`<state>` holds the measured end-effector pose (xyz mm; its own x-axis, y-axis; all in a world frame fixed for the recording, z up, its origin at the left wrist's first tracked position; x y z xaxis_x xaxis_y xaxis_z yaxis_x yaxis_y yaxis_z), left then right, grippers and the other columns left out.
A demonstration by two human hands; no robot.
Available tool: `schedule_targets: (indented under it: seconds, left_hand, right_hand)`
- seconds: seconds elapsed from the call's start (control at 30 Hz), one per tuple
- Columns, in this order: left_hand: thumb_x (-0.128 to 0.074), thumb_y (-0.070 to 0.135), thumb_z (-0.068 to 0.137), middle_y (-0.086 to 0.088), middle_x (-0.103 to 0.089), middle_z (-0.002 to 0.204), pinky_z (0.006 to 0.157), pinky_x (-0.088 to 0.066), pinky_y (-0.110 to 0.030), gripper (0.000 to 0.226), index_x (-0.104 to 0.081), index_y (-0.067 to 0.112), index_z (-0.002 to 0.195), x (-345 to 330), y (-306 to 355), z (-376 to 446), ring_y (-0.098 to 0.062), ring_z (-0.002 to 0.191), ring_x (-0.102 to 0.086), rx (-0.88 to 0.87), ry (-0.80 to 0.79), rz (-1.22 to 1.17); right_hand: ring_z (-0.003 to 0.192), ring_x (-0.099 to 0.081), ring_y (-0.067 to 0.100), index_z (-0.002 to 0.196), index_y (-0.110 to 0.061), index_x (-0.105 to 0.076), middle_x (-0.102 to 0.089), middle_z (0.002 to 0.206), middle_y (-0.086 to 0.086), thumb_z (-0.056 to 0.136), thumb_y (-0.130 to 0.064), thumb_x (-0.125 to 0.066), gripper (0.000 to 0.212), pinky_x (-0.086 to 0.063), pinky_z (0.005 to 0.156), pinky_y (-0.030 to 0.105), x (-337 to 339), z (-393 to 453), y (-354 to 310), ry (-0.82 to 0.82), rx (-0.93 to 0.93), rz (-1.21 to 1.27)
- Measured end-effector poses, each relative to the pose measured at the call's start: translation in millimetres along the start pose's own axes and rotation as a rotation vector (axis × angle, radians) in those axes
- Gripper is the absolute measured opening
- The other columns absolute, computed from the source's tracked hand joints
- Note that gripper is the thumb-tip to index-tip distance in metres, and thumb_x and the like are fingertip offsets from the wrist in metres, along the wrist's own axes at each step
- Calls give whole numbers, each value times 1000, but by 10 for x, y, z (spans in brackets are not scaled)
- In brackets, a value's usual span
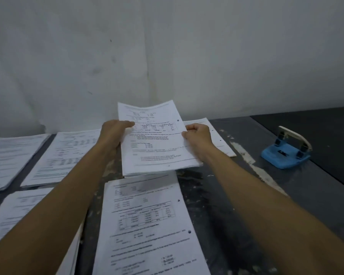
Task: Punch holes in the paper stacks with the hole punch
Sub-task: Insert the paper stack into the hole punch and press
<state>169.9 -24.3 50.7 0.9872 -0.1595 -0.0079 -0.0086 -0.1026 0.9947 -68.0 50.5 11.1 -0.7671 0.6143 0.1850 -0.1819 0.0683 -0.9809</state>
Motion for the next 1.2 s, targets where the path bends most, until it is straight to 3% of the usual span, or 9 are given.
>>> schedule_targets:
  seconds: [0.13, 0.23, 0.4, 0.47, 0.63, 0.8, 1.0, 1.1, 1.2]
  left_hand:
    - [-71, 2, 82, -12, -71, 113, 76, -61, -41, 33, -64, 8, 114, 264, -133, 157, -31, 93, -71, -2, 80, 178]
    - [-71, -2, 83, -12, -66, 123, 65, -55, -31, 49, -53, 10, 128, 352, -245, 283, -28, 100, -67, -61, 128, 283]
    - [-71, 0, 83, -10, -65, 122, 65, -51, -26, 46, -48, 16, 119, 409, -407, 517, -24, 102, -63, -162, 146, 436]
    - [-72, 1, 83, -9, -65, 121, 72, -52, -29, 46, -50, 14, 121, 426, -486, 601, -23, 103, -63, -175, 144, 503]
    - [-74, 4, 83, -8, -64, 123, 73, -46, -24, 46, -52, 11, 122, 422, -703, 769, -16, 100, -58, -217, 120, 597]
    - [-74, 7, 84, -8, -65, 123, 80, -42, -25, 45, -56, 7, 125, 420, -849, 887, -13, 97, -55, -285, 126, 695]
    - [-75, 9, 82, -10, -67, 114, 76, -42, -24, 40, -60, 4, 119, 457, -902, 987, -14, 91, -56, -319, 127, 809]
    - [-73, 13, 84, -5, -63, 105, 74, -39, -24, 34, -60, 4, 115, 478, -906, 986, -16, 90, -54, -309, 144, 888]
    - [-70, 14, 84, -6, -60, 101, 71, -36, -25, 27, -60, 5, 107, 501, -890, 916, -21, 93, -57, -349, 150, 976]
  right_hand:
    - [74, -62, 8, 74, -20, -64, -68, 80, -8, 85, -3, -66, 21, -47, 60, 19, -320, 46, 6, 15, 1, -35]
    - [70, -59, 10, 78, -11, -69, -65, 76, -8, 84, -2, -64, 12, -46, 56, 18, -523, 127, 17, 12, 12, -128]
    - [59, -53, 10, 89, 3, -72, -67, 77, 5, 84, -3, -63, 12, -45, 52, 23, -824, 207, 61, -27, 71, -371]
    - [56, -50, 12, 82, -2, -68, -62, 72, 4, 84, -3, -63, 6, -39, 49, 23, -901, 251, 99, -38, 75, -457]
    - [51, -44, 16, 63, -14, -44, -47, 60, 0, 79, -1, -62, 27, -29, 44, 22, -980, 344, 240, -5, 64, -610]
    - [61, -53, 16, 78, -9, -57, -61, 78, 6, 83, -5, -65, 11, -33, 46, 21, -1059, 423, 380, 5, 65, -656]
    - [65, -57, 19, 79, -9, -55, -58, 79, 4, 85, -5, -65, 13, -34, 47, 21, -1114, 441, 408, -6, 120, -729]
    - [90, -62, 28, 93, -6, -58, -60, 104, 12, 87, -10, -65, 10, -43, 63, 28, -1132, 391, 379, -10, 157, -785]
    - [104, -56, 29, 110, -2, -58, -49, 125, 15, 90, -15, -64, 24, -40, 72, 30, -1179, 312, 305, -11, 219, -826]
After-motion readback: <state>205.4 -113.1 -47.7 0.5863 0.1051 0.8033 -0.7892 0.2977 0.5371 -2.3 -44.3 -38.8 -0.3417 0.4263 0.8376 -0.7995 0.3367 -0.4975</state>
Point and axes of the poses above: each hand's wrist, its own z-axis towards the middle knuckle, its own x-axis out of the back of the hand, y = z × x, the point moved 1 cm from there along z, towards the middle knuckle
